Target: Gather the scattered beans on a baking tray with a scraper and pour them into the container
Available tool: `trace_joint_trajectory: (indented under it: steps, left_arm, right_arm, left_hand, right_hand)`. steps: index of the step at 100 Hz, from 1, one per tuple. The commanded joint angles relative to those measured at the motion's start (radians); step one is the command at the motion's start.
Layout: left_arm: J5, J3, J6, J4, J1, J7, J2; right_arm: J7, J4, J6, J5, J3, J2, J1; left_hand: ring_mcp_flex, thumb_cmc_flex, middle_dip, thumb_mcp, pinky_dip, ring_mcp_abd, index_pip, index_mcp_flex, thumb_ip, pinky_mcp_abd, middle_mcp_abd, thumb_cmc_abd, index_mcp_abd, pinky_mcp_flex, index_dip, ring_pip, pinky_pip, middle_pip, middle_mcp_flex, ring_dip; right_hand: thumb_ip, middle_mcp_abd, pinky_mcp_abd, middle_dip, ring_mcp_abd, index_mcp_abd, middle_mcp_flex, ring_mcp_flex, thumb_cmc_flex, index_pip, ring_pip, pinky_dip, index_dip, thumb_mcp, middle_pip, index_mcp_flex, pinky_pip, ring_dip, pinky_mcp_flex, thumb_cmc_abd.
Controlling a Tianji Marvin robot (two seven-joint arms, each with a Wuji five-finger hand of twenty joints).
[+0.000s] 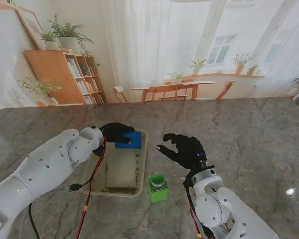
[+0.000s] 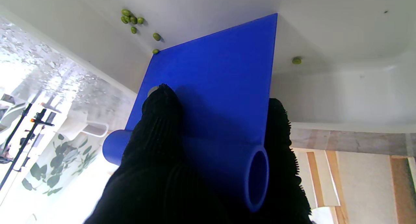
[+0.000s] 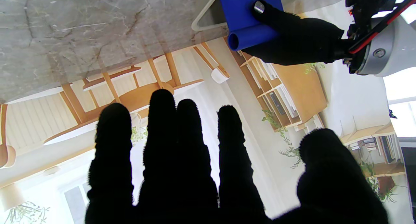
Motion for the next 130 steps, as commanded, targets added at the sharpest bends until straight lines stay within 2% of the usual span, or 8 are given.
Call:
trace_joint_trajectory:
  steps: [1,53,130]
  left_arm:
    - [-0.008,0.001,-0.010,-0.003,0.014,-0.010,-0.001]
    - [-0.030,0.020,-0.084,-0.002,0.044,-0.049,0.014]
    - [-0.013,-0.058,-0.106,-0.118,0.175,-0.116,0.055]
  right_arm:
    - [0.011,0.000,0.002,0.002,0.002,0.001,-0.004]
    - [0.013,0.001,0.002,0.003,0.003,0.001,-0.005]
    - [0.006,0.002,0.011,0.001,0.005,0.000,-0.008]
  left_hand:
    - [-0.013,0.107,0.013,0.017,0.030,-0.020,0.018,0.012,0.022,-0.009,-0.020,0.102,-0.035,0.004,-0.008,0.023,0.032,0.014,0.010,-0.003]
    - [0.005,0.107,0.011,0.015,0.029,-0.020,0.024,0.026,0.022,-0.006,-0.022,0.095,-0.041,0.018,-0.012,0.018,0.033,0.008,0.026,-0.005]
    - [0.012,0.107,0.012,0.014,0.033,-0.015,0.029,0.035,0.020,-0.007,-0.019,0.089,-0.039,0.022,-0.015,0.020,0.035,0.006,0.035,-0.002]
  right_hand:
    - [0.028,-0.001,0.017,0.012,-0.007,-0.023,0.011,0.004,0.005,0.004,-0.004,-0.005,-0.015,-0.025,0.009,0.013,-0.012,0.000,-0.015,0.009]
    - [0.029,-0.002,0.019,0.012,-0.008,-0.023,0.010,0.003,0.007,0.005,-0.005,-0.005,-0.014,-0.026,0.009,0.016,-0.012,0.000,-0.015,0.009]
    - [0.029,-0.001,0.019,0.012,-0.007,-0.022,0.010,0.004,0.010,0.006,-0.004,-0.005,-0.014,-0.027,0.009,0.017,-0.012,0.000,-0.016,0.009]
